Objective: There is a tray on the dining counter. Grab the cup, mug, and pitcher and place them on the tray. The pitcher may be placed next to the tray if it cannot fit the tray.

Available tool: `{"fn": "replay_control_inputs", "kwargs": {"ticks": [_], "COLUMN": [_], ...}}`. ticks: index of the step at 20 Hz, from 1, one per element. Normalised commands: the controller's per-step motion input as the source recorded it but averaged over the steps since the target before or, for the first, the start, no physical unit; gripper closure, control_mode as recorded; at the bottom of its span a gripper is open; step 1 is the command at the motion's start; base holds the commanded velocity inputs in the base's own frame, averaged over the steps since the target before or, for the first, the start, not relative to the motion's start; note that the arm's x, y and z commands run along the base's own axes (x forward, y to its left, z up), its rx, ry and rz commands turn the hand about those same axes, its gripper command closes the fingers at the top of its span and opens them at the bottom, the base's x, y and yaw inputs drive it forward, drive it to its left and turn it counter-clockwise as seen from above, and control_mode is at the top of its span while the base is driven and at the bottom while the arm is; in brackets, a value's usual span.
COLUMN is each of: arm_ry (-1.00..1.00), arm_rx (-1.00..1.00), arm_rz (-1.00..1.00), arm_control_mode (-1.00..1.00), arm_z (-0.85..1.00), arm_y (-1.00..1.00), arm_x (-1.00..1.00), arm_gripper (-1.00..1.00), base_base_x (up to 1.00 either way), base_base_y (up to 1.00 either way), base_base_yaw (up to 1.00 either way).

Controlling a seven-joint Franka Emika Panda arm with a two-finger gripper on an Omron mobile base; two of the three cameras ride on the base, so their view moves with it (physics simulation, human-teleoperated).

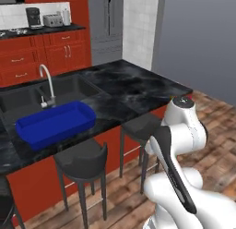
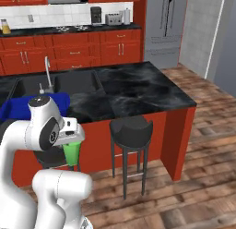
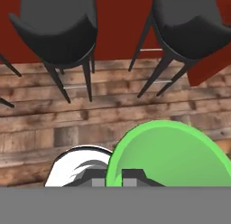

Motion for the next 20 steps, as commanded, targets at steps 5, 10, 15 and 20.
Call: {"fn": "replay_control_inputs", "kwargs": {"ticks": [5,10,15,20], "arm_ry": [0.0,0.0,0.0,0.0], "arm_rx": [0.0,0.0,0.0,0.0], "arm_rz": [0.0,0.0,0.0,0.0], "arm_control_mode": [1.0,1.0,1.0,1.0], "arm_z": [0.0,0.0,0.0,0.0], "arm_y": [0.0,0.0,0.0,0.0], "arm_x": [0.0,0.0,0.0,0.0], "arm_gripper": [1.0,1.0,1.0,1.0], "base_base_x": [0.65,0.54,0.61,0.59], "base_base_y": [0.1,0.52,0.71,0.62], "base_base_yaw": [0.0,-0.15,-0.06,0.0]}}
